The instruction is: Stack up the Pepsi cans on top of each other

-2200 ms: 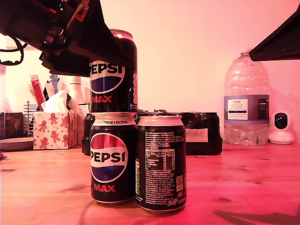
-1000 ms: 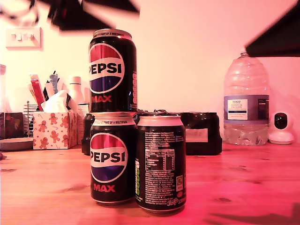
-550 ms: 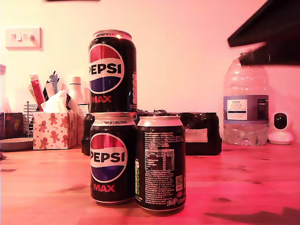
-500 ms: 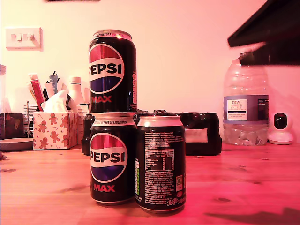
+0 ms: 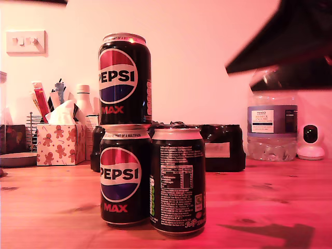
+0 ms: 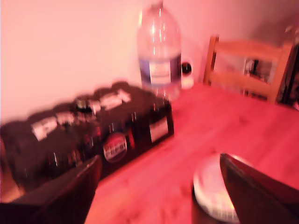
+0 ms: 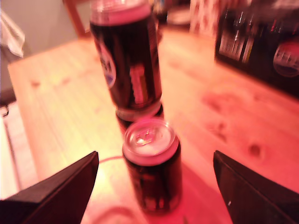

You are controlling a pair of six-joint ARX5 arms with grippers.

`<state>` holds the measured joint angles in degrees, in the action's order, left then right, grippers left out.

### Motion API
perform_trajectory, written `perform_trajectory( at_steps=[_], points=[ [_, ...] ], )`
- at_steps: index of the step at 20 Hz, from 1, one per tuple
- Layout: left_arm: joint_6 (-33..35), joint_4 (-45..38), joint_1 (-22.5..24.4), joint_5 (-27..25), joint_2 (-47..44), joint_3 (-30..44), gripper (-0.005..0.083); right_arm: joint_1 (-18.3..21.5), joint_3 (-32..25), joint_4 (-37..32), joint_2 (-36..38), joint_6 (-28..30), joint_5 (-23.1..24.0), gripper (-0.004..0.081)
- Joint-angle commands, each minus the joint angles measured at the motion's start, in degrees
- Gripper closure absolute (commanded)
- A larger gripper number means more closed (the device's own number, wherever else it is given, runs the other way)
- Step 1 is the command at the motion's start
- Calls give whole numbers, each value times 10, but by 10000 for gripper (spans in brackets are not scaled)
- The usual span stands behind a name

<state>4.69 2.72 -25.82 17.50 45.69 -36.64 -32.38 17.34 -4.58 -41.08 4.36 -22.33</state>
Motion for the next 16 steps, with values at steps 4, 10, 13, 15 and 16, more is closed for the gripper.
perform_trajectory(
  at_steps=[4, 10, 13, 15, 16],
  points=[
    [-32, -53, 1, 0, -52, 96, 38, -2, -102, -128, -4, -28, 5, 64],
    [-72, -80, -4, -10, -109, 201, 39, -2, -148, -186, -4, -30, 17, 64],
    [-75, -47, -22, 36, -108, 208, 39, -2, -147, -191, -4, -69, 13, 64],
    [-77, -33, -32, 55, -108, 208, 39, -2, -147, -187, -4, -77, 13, 64],
    [-84, -28, -36, 55, -108, 208, 40, -2, -147, -188, -4, -77, 12, 64]
  ],
)
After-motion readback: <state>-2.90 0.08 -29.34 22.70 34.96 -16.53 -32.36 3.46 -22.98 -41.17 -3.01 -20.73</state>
